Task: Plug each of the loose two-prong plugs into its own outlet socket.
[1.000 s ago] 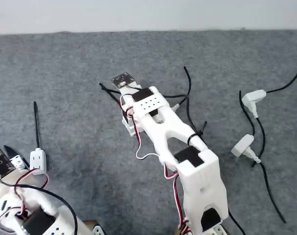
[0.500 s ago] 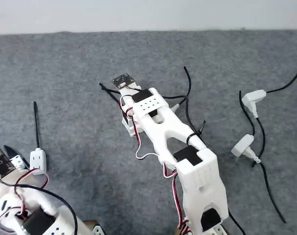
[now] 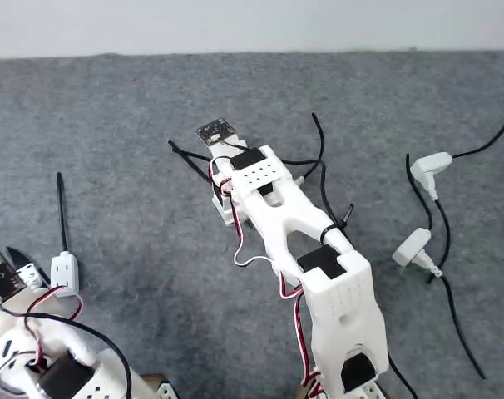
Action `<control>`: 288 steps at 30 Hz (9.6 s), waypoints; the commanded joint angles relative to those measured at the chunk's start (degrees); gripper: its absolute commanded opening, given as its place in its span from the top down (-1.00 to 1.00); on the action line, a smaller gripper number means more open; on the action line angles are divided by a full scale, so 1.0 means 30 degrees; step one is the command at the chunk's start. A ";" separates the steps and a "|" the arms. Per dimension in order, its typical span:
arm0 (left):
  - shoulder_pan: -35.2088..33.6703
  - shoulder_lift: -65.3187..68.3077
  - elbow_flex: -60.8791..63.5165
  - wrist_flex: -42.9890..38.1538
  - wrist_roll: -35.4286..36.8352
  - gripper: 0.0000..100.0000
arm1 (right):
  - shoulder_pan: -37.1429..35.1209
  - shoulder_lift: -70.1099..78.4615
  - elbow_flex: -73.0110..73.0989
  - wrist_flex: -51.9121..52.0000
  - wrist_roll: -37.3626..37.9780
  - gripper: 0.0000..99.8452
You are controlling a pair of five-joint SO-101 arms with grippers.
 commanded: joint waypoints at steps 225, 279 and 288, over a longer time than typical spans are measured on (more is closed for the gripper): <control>1.8462 -0.0176 0.1568 -1.0520 0.1788 0.59 | -0.1978 -1.9385 1.2952 -0.7722 0.0029 0.97; 1.7436 -0.0147 0.2799 -1.3685 0.2989 0.67 | -0.2271 -2.2608 2.5612 -3.0549 0.0088 0.98; 1.7436 -0.0147 0.2799 -1.3685 0.2989 0.67 | -0.2271 -2.2608 2.5612 -3.0549 0.0088 0.98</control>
